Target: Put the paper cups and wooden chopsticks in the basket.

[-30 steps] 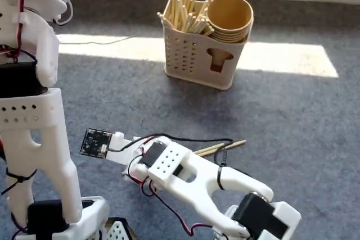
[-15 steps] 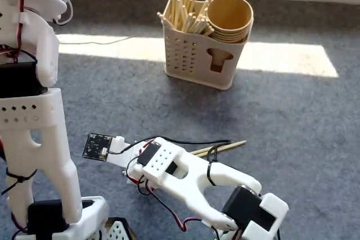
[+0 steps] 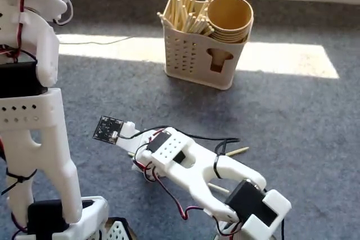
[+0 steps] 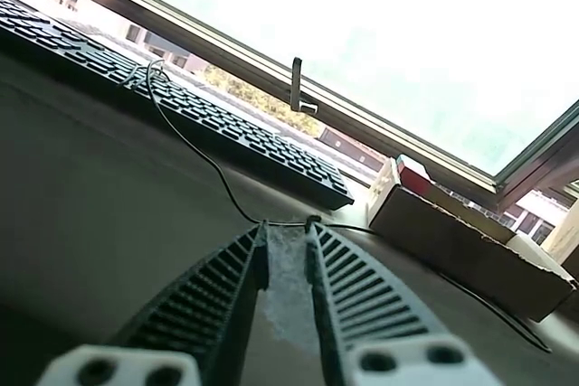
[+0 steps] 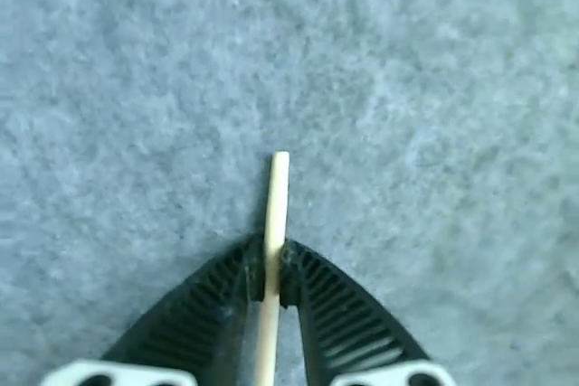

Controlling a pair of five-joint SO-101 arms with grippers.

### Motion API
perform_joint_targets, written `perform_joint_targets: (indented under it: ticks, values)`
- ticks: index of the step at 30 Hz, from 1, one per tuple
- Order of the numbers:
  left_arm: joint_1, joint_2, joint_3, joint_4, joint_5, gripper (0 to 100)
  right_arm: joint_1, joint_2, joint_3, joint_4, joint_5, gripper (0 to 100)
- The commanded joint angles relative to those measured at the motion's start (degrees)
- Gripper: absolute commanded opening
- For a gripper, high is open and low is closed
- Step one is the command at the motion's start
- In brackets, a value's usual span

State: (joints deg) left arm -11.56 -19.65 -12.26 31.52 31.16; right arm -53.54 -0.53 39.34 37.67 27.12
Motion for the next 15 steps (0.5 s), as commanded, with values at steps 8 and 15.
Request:
perform_joint_targets:
  ticks: [8, 15]
  values:
    - [0.9, -2.7, -2.9, 0.2, 0.5, 9, 7.9, -19.6, 1.4, -1.5, 0.3, 0.5]
    - [0.9, -2.7, -2.9, 0.2, 0.5, 9, 11.6, -30.4, 5.3, -1.7, -1.1, 0.5]
